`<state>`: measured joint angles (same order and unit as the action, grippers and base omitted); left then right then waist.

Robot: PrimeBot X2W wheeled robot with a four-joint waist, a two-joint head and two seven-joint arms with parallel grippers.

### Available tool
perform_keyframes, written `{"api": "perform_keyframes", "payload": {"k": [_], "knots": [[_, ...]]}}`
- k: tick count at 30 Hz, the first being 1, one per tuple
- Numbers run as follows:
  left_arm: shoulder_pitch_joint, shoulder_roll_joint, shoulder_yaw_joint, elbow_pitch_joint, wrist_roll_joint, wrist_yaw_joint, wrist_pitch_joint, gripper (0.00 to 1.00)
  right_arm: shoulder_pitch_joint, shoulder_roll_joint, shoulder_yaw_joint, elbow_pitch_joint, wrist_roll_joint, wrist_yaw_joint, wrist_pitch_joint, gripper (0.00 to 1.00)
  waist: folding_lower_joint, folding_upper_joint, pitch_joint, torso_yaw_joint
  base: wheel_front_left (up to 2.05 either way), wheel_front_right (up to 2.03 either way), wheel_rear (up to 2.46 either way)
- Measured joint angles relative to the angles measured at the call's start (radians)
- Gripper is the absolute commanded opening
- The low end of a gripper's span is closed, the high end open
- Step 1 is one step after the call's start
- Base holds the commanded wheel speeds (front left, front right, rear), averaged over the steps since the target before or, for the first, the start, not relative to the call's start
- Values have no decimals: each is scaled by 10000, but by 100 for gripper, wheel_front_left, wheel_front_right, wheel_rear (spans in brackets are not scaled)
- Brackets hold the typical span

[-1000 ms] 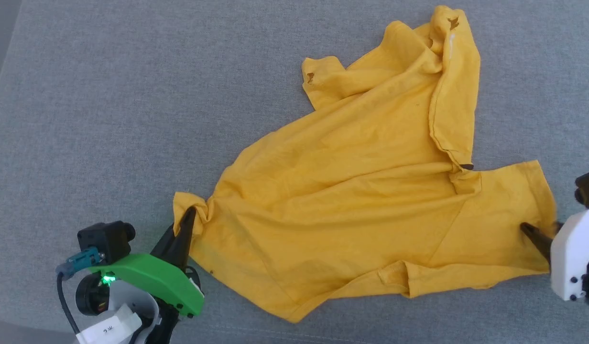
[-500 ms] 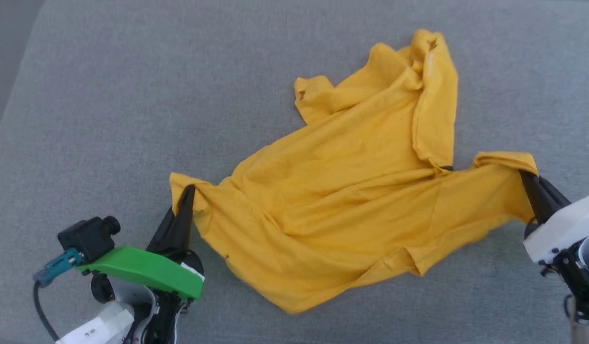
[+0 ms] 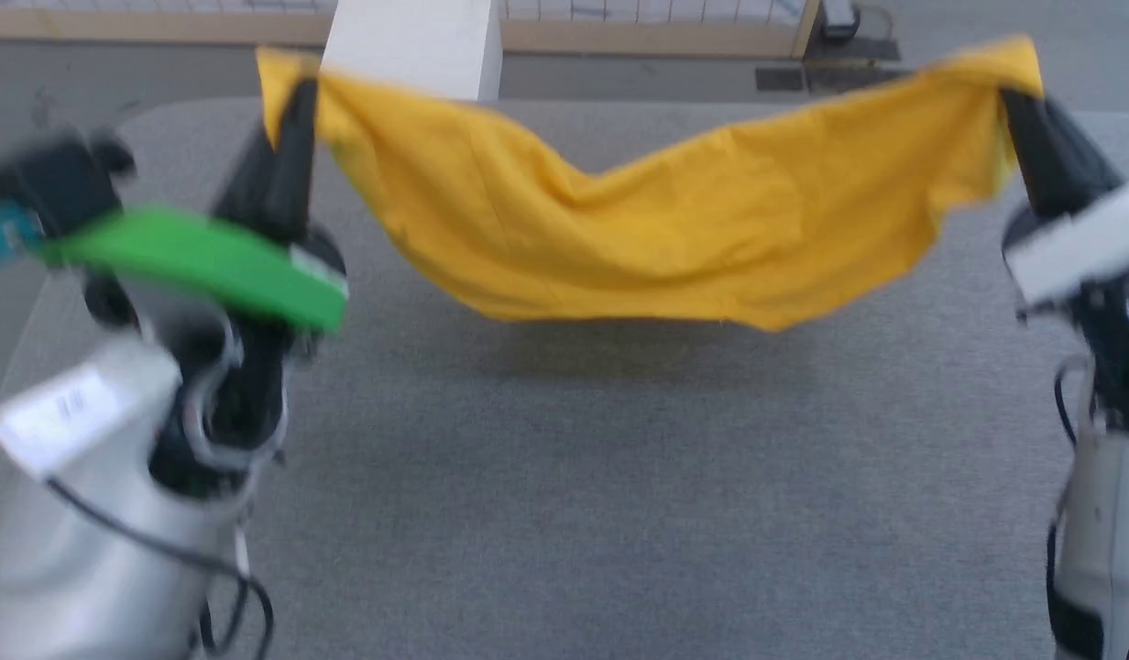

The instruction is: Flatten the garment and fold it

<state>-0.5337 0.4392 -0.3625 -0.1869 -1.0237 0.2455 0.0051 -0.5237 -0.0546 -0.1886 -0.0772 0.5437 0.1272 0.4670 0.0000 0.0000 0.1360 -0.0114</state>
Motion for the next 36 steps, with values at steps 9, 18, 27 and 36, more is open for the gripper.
{"api": "perform_keyframes", "payload": {"k": [9, 18, 27, 36], "knots": [[-4265, -2, -600, 2456, 713, 284, 1778, 0, -3745, 21, 698, 2069, -1407, 0, 59, 0, 0, 0, -609, -467, 0, 0, 0], [-6861, 731, -1183, 5241, 2155, 199, 2416, 0, -6524, -159, 790, 4801, -3266, 0, -775, 0, 0, 0, -520, -858, 0, 0, 0], [-7655, 479, -1233, 6102, 2090, 58, 2740, 0, -7845, -151, 869, 6378, -4092, 0, -1097, 0, 0, 0, 326, -965, 0, 0, 0], [-9681, -196, -360, 6220, 2027, 211, 1195, 0, -9632, -240, 966, 6773, -5033, 2, -2297, 0, 0, 0, 1894, -1086, 0, 0, 0]]}}
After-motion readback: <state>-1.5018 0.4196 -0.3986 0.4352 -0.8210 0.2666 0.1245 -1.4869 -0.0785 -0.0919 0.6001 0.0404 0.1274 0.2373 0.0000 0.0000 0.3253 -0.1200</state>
